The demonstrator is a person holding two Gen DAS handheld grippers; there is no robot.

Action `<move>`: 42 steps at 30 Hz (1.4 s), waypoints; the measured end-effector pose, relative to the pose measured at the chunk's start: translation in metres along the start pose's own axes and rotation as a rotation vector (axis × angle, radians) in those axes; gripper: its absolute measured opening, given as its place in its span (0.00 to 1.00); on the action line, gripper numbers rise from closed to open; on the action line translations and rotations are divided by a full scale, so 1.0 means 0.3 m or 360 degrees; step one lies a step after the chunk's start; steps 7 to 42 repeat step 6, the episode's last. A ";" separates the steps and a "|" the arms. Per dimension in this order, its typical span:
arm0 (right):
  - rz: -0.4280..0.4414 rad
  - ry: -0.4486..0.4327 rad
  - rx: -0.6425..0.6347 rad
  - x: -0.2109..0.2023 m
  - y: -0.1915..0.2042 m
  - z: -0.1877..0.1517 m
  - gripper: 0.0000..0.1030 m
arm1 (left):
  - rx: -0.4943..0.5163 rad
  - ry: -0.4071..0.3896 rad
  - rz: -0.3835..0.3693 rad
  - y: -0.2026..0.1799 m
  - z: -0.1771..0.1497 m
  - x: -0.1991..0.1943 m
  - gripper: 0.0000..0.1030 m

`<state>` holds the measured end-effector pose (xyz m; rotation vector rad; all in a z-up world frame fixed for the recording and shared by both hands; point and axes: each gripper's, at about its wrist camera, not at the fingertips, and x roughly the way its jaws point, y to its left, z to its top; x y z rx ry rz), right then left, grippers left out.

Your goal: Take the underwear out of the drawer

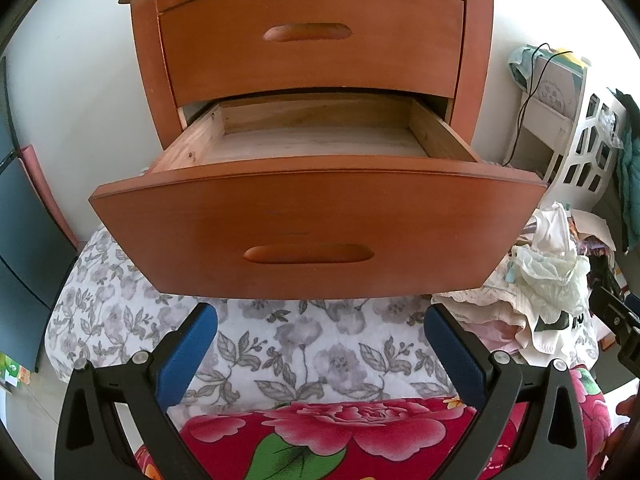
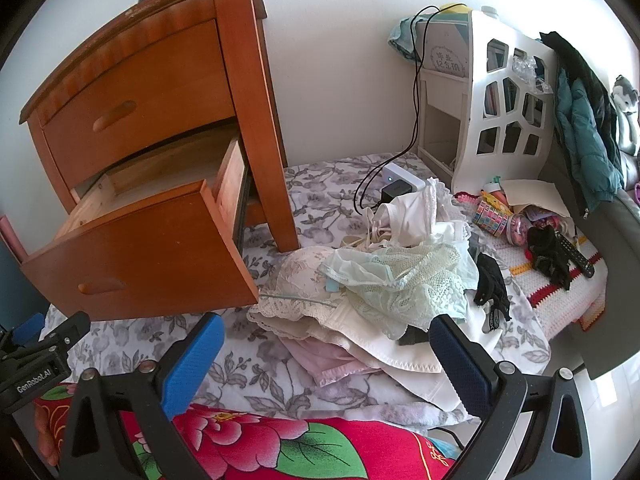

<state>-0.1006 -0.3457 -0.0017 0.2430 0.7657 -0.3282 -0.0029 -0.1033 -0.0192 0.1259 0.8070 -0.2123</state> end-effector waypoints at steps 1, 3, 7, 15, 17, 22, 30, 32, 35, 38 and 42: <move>0.0001 0.0001 0.0000 0.000 0.000 0.000 1.00 | -0.0001 0.0000 -0.0001 0.000 0.000 0.000 1.00; 0.0000 0.0002 0.0001 -0.001 -0.003 -0.004 1.00 | -0.0003 0.0002 -0.0002 0.000 0.002 0.000 1.00; 0.0000 0.0003 0.0001 -0.002 -0.009 -0.010 1.00 | -0.0004 0.0008 -0.0005 0.002 0.003 0.001 1.00; 0.0000 0.0003 0.0001 -0.002 -0.009 -0.010 1.00 | -0.0004 0.0008 -0.0005 0.002 0.003 0.001 1.00; 0.0000 0.0003 0.0001 -0.002 -0.009 -0.010 1.00 | -0.0004 0.0008 -0.0005 0.002 0.003 0.001 1.00; 0.0000 0.0003 0.0001 -0.002 -0.009 -0.010 1.00 | -0.0004 0.0008 -0.0005 0.002 0.003 0.001 1.00; 0.0000 0.0003 0.0001 -0.002 -0.009 -0.010 1.00 | -0.0004 0.0008 -0.0005 0.002 0.003 0.001 1.00; 0.0000 0.0003 0.0001 -0.002 -0.009 -0.010 1.00 | -0.0004 0.0008 -0.0005 0.002 0.003 0.001 1.00; 0.0000 0.0003 0.0001 -0.002 -0.009 -0.010 1.00 | -0.0004 0.0008 -0.0005 0.002 0.003 0.001 1.00; 0.0000 0.0003 0.0001 -0.002 -0.009 -0.010 1.00 | -0.0004 0.0008 -0.0005 0.002 0.003 0.001 1.00; 0.0000 0.0003 0.0001 -0.002 -0.009 -0.010 1.00 | -0.0004 0.0008 -0.0005 0.002 0.003 0.001 1.00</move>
